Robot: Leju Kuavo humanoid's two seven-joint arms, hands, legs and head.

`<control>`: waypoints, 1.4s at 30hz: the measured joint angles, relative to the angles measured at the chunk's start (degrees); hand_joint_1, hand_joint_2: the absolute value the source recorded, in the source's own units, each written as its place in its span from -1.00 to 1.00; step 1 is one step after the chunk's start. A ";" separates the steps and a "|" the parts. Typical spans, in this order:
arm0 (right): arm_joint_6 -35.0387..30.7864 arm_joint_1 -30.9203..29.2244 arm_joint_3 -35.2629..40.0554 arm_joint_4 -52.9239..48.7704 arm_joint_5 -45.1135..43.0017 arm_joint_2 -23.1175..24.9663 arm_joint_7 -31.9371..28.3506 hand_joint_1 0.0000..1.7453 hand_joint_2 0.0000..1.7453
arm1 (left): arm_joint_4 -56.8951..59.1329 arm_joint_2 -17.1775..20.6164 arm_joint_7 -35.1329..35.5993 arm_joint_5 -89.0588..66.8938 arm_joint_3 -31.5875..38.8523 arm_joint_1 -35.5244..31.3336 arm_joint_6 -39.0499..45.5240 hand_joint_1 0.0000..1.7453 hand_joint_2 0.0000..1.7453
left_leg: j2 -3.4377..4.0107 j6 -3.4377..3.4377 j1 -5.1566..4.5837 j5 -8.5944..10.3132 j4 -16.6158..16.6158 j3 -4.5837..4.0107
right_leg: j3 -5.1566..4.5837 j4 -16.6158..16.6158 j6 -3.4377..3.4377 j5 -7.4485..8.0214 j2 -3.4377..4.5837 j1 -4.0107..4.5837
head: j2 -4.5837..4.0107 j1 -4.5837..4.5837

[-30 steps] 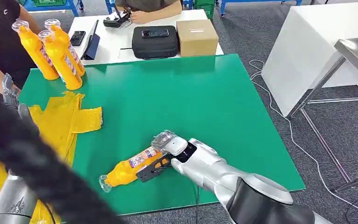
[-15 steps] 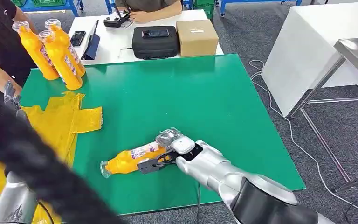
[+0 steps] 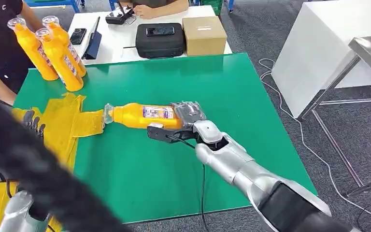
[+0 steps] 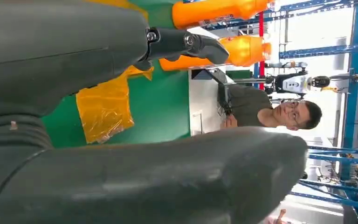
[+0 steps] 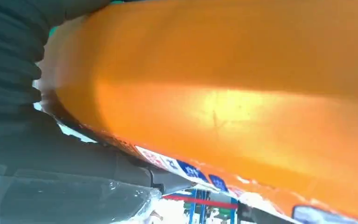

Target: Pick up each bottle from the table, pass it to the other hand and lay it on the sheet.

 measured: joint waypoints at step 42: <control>1.05 14.30 -12.02 -23.25 1.42 8.31 1.53 1.00 1.00 | -0.65 -10.75 6.73 3.82 -2.01 -2.82 -8.21 -1.00 1.00 | -0.02 0.00 0.01 0.00 0.00 -0.15 | -0.13 0.00 0.00 0.00 -0.02 0.01 | -0.02 0.00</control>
